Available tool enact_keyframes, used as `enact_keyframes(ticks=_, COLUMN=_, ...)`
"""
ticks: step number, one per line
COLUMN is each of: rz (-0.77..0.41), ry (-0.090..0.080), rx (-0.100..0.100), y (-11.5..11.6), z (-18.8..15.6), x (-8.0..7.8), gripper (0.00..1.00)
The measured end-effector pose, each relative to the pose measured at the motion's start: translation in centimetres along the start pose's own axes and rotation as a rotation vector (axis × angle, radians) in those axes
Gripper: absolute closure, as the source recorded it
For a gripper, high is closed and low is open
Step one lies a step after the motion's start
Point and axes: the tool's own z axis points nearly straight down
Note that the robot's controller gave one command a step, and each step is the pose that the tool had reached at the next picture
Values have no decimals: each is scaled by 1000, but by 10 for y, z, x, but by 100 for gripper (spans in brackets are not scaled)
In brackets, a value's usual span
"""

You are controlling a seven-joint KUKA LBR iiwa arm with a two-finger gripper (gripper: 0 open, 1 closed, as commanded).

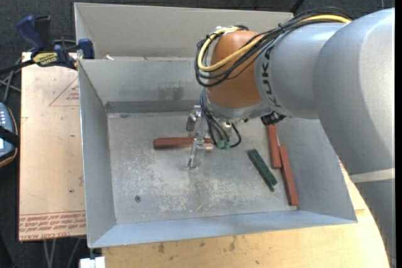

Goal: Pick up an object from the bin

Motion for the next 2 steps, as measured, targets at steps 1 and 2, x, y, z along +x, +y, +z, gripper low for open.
enact_keyframes(ticks=1, rz=-70, ry=-4, rx=0, y=-45, z=23, x=-30, gripper=100)
enact_keyframes(ticks=2, rz=-69, ry=-4, rx=0, y=-45, z=23, x=-30, gripper=100)
